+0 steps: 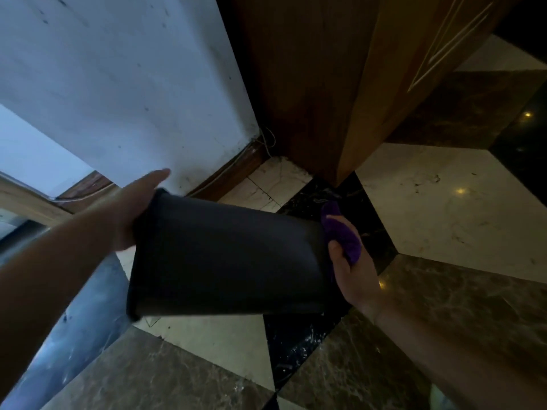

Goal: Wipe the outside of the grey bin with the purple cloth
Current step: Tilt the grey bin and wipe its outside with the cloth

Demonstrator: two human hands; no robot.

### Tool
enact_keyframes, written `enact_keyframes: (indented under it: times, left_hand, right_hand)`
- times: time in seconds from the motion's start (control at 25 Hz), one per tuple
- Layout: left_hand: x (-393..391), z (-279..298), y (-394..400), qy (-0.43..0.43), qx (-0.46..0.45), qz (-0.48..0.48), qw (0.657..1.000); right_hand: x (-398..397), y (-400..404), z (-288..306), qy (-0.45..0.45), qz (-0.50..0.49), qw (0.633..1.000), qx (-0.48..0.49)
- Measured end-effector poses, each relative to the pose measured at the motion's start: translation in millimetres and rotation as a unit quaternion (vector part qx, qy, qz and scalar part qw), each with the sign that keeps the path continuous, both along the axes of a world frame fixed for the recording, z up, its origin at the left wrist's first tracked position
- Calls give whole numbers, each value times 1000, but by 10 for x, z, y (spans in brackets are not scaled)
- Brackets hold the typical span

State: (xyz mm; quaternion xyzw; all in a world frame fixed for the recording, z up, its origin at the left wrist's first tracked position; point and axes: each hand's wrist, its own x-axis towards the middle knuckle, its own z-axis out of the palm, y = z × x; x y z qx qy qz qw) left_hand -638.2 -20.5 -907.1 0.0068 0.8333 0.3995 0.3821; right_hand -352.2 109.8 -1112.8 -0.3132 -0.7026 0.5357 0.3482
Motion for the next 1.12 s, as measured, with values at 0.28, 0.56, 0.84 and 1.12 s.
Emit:
enact_keyframes:
  times: [0.28, 0.56, 0.84, 1.12]
  left_hand:
    - [344, -43, 409, 423, -4, -155, 893]
    - [677, -239, 154, 358, 94, -283, 885]
    - [573, -337, 99, 325, 75, -259, 906]
    - [414, -411, 117, 418, -53, -398, 815]
  right_hand:
    - [-180, -57, 155, 96, -161, 858, -479]
    - [-103, -173, -81, 30, -236, 834, -498]
    - [-26, -420, -124, -13, -197, 885, -421]
    - [-20, -319, -4, -104, -196, 895, -386]
